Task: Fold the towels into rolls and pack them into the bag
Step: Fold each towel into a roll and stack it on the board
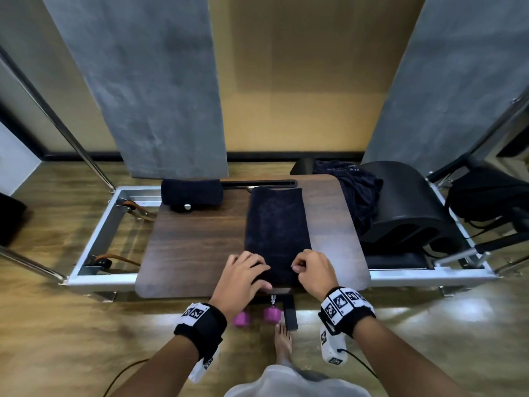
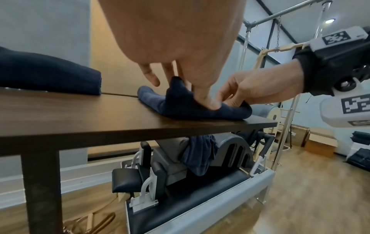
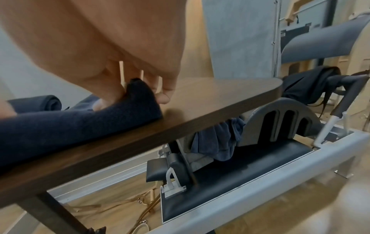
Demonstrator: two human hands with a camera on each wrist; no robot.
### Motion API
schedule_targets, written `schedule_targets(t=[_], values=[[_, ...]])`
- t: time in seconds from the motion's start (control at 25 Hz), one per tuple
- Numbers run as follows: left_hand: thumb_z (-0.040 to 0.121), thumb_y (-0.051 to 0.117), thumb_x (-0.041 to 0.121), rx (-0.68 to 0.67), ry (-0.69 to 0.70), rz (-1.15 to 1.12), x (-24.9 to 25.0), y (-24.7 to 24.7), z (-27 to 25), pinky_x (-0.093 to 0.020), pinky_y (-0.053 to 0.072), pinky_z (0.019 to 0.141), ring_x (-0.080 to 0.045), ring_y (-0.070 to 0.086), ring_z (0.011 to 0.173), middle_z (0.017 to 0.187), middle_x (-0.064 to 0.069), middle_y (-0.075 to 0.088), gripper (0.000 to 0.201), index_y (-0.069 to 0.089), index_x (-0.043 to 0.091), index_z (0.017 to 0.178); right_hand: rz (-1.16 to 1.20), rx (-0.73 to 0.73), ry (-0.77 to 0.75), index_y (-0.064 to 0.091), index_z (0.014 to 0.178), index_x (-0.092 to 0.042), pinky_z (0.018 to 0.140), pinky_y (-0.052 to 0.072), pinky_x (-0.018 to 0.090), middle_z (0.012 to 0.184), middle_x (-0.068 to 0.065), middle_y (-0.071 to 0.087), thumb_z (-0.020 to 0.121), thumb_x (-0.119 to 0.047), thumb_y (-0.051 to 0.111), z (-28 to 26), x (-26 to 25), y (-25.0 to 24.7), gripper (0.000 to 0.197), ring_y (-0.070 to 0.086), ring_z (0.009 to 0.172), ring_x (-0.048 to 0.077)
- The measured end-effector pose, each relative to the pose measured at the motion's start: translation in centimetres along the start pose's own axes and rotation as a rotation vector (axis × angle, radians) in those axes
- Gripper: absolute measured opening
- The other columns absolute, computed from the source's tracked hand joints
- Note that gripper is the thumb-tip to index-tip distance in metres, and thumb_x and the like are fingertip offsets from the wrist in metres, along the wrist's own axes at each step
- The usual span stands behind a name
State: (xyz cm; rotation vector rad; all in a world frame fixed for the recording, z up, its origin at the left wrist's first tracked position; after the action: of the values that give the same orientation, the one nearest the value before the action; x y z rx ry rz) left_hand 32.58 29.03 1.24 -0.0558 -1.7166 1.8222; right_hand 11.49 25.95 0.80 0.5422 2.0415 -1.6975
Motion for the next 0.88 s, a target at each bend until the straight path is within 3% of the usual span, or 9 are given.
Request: schedule_targets(t=[0.12,0.28,0.36,0.4,0.52,0.68,0.8,0.88], values=[[0.097,0.074,0.035,0.014,-0.139,-0.122,-0.6,0.1,1.0,-0.036,0.037,0.095,-0.01,0.061,0.104,0.105,0.016,0.072,0.017,0.084,0.027,0.107,-0.05,0.007,-0.036,0.066,0.1,-0.028,0.08,0.054,0.037,0.099,-0.009,0.065,0.096,-0.015,0.068,-0.3,-0.1,-0.5,0.014,0.064,0.092,0.019],[0.103,0.066,0.024,-0.018,-0.318,-0.192,-1.6,0.4,2.9,-0.039,0.037,0.094,-0.012,0.063,0.102,0.096,0.011,0.073,0.017,0.082,0.026,0.095,-0.235,0.213,-0.359,0.069,0.106,-0.023,0.087,0.049,0.036,0.106,-0.006,0.061,0.098,-0.032,0.068,-2.0,-1.4,-1.6,0.012,0.059,0.1,0.018],[0.106,0.059,0.024,-0.054,-0.333,-0.148,-1.7,0.6,3.5,-0.038,0.034,0.09,-0.015,0.062,0.104,0.095,0.009,0.07,0.021,0.078,0.025,0.096,-0.283,0.147,-0.48,0.071,0.11,-0.021,0.089,0.051,0.036,0.107,-0.005,0.064,0.094,-0.043,0.07,-2.4,-1.7,-1.0,0.027,0.058,0.101,0.017],[0.107,0.057,0.024,-0.061,-0.33,-0.146,-1.7,0.7,3.6,-0.038,0.033,0.089,-0.016,0.062,0.104,0.093,0.009,0.068,0.022,0.076,0.025,0.096,-0.296,0.079,-0.49,0.071,0.113,-0.019,0.088,0.053,0.037,0.107,-0.004,0.066,0.094,-0.04,0.072,-2.2,-1.8,-0.7,0.028,0.059,0.1,0.019],[0.11,0.053,0.03,-0.017,-0.281,-0.178,-1.7,0.6,3.0,-0.035,0.033,0.094,-0.01,0.06,0.108,0.1,0.014,0.067,0.021,0.074,0.031,0.107,-0.193,-0.061,-0.371,0.072,0.118,-0.013,0.088,0.054,0.039,0.11,0.001,0.068,0.098,-0.019,0.069,-0.6,-1.4,-0.4,0.021,0.063,0.103,0.024],[0.108,0.053,0.043,0.147,-0.167,-0.169,-1.6,0.2,1.6,-0.028,0.028,0.108,0.005,0.04,0.133,0.138,0.023,0.051,0.028,0.061,0.035,0.133,-0.097,-0.125,-0.209,0.074,0.115,-0.015,0.092,0.053,0.038,0.11,0.006,0.072,0.101,-0.012,0.061,2.3,-1.4,-0.7,0.02,0.066,0.105,0.026],[0.1,0.059,0.054,0.103,-0.144,-0.111,-2.3,0.3,1.7,-0.03,0.027,0.106,0.004,0.042,0.128,0.129,0.025,0.054,0.031,0.064,0.038,0.126,-0.05,-0.195,-0.128,0.068,0.11,-0.022,0.088,0.055,0.041,0.102,0.006,0.071,0.102,-0.013,0.06,3.6,-1.4,-0.8,0.014,0.066,0.099,0.026],[0.098,0.064,0.049,0.091,-0.175,-0.114,-2.9,0.5,2.5,-0.033,0.029,0.102,-0.001,0.049,0.12,0.115,0.025,0.061,0.023,0.069,0.037,0.118,0.014,-0.181,-0.116,0.056,0.111,-0.029,0.086,0.055,0.043,0.095,0.0,0.067,0.101,-0.016,0.062,3.8,-1.2,-1.2,0.017,0.064,0.091,0.02]])
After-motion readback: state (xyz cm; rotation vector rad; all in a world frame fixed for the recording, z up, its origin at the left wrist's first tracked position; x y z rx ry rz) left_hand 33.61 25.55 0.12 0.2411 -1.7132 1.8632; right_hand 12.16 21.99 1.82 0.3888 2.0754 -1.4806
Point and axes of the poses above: each hand's wrist, its own z-axis towards the middle knuckle, its own y-axis out of the palm, x = y × z, the point moved 4 cm from there along z, towards the middle knuckle
